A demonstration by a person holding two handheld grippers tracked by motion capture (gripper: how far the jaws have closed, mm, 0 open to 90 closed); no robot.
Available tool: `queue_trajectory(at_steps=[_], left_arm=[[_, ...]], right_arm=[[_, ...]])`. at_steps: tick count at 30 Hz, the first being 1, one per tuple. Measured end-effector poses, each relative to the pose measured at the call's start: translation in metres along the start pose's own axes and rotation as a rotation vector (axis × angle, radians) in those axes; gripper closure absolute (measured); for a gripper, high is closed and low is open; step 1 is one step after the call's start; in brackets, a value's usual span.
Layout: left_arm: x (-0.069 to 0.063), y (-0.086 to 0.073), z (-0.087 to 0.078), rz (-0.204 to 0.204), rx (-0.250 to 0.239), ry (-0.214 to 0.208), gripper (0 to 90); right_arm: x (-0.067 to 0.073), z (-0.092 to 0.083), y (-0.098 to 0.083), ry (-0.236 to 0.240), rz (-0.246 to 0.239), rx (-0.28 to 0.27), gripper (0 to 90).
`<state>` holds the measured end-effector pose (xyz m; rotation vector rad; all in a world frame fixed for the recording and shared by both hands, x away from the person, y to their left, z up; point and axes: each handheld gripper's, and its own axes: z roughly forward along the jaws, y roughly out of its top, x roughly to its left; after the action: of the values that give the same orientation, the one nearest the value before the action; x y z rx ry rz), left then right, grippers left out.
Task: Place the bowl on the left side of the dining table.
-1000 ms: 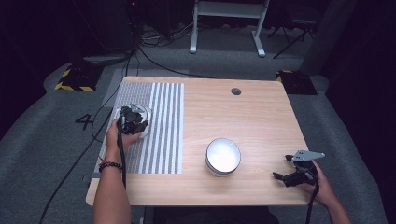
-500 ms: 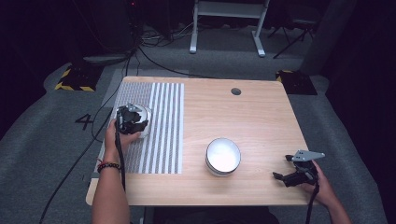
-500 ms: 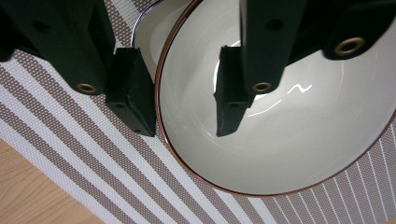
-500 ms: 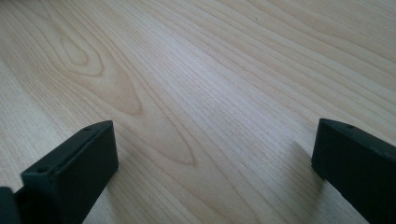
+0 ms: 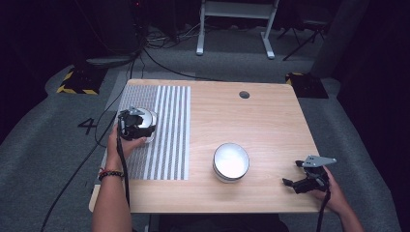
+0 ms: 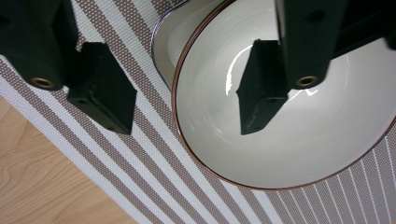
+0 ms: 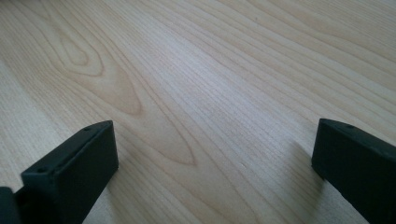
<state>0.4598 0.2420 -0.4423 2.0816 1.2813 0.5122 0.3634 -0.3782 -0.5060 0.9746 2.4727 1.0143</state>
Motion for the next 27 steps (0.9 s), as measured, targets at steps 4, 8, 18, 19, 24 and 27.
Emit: queue_trajectory(at_steps=[4,8,18,19,24,27], left_arm=[[-0.002,0.001,0.0,-0.009,0.017,0.013,21.2],[-0.001,0.0,-0.002,-0.033,0.002,-0.003,17.3],[0.002,-0.002,-0.008,-0.064,-0.034,0.005,16.6],[0.002,-0.002,-0.008,-0.058,-0.029,0.015,16.6],[-0.001,-0.001,-0.011,-0.056,-0.027,0.02,16.4],[-0.003,0.0,-0.013,-0.037,-0.03,0.024,16.2]], right_arm=[[0.0,0.0,0.0,0.0,-0.001,0.0,0.5],[0.0,0.0,0.0,0.0,0.0,0.0,0.5],[0.0,0.0,0.0,0.0,0.0,0.001,0.5],[0.0,0.0,0.0,0.0,0.0,0.0,0.5],[0.0,0.0,0.0,0.0,0.0,0.0,0.5],[0.0,0.0,0.0,-0.001,0.0,0.0,0.5]])
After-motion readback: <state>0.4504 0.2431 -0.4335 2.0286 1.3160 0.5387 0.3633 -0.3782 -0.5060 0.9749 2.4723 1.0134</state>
